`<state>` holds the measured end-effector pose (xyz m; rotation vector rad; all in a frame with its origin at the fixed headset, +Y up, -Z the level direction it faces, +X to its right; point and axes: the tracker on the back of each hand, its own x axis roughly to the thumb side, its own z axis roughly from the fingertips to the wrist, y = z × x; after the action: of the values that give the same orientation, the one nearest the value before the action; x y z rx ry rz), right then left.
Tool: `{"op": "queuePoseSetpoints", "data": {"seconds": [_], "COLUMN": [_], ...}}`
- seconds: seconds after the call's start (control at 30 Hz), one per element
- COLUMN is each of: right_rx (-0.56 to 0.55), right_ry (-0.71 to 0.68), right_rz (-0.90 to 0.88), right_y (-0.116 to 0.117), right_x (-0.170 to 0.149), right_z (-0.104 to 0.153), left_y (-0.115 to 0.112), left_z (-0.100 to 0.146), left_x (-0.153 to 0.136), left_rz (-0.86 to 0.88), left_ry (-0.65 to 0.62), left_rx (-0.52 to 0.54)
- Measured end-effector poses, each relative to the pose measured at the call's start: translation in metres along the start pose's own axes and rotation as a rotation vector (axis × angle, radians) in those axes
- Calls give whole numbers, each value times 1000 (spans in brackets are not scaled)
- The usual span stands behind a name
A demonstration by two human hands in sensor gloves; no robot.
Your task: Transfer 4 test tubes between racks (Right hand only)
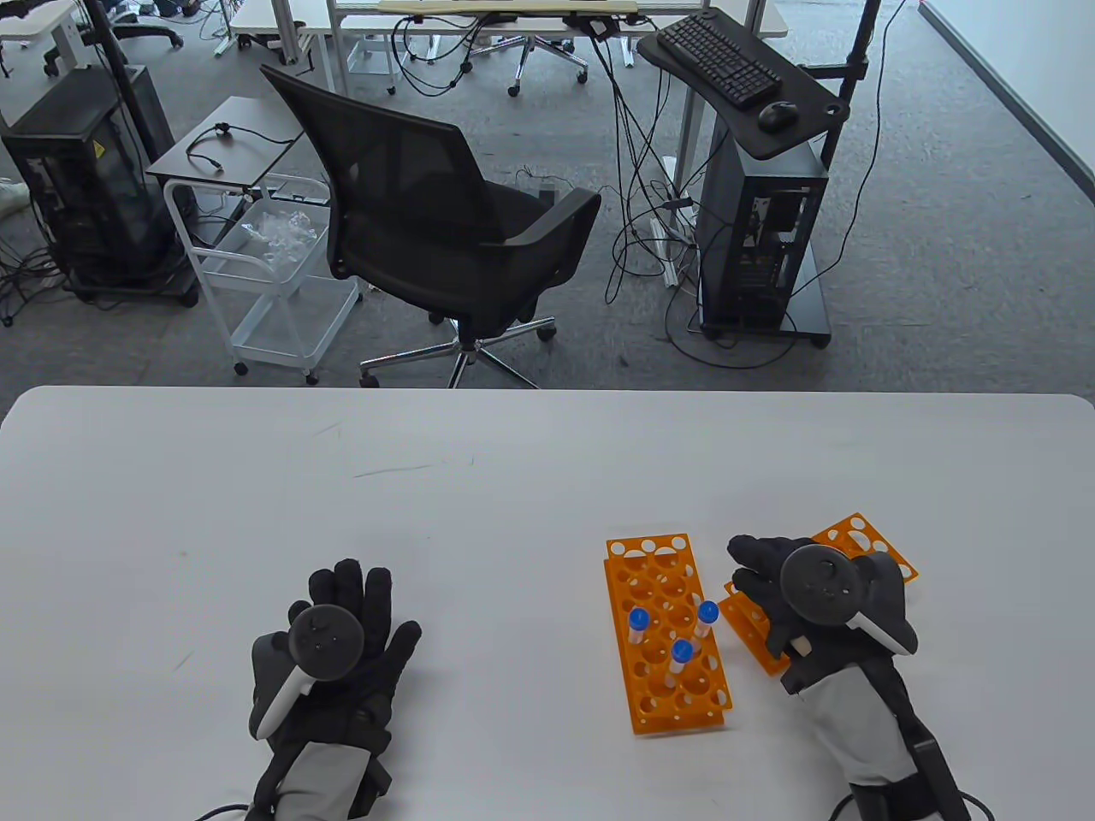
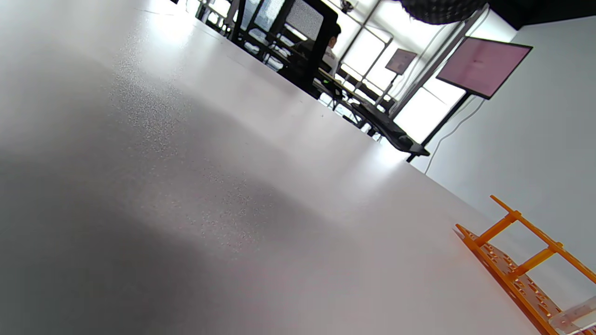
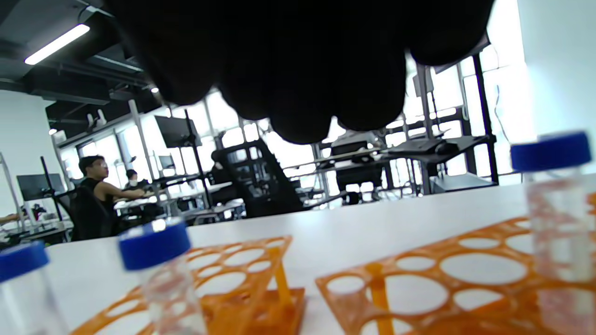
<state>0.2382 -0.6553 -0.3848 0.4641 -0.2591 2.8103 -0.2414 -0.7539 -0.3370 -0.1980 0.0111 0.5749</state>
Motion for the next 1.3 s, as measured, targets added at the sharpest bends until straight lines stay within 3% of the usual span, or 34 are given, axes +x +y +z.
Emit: {"op": "queuePoseSetpoints", "data": {"seconds": [0.53, 0.93, 1.3], "right_rx": [223, 208, 76], "right_ry": [-64, -68, -45], "right_rz": [29, 11, -82], "right_y": [40, 41, 8], "right_x": [24, 25, 15], "right_z": [-7, -7, -3], "left_y": [0, 0, 0], "left_z": [0, 0, 0], "left_x": [0, 0, 0], "left_rz": [1, 2, 3], "left_ry": [-2, -4, 1], "left_rx": [0, -1, -1]}}
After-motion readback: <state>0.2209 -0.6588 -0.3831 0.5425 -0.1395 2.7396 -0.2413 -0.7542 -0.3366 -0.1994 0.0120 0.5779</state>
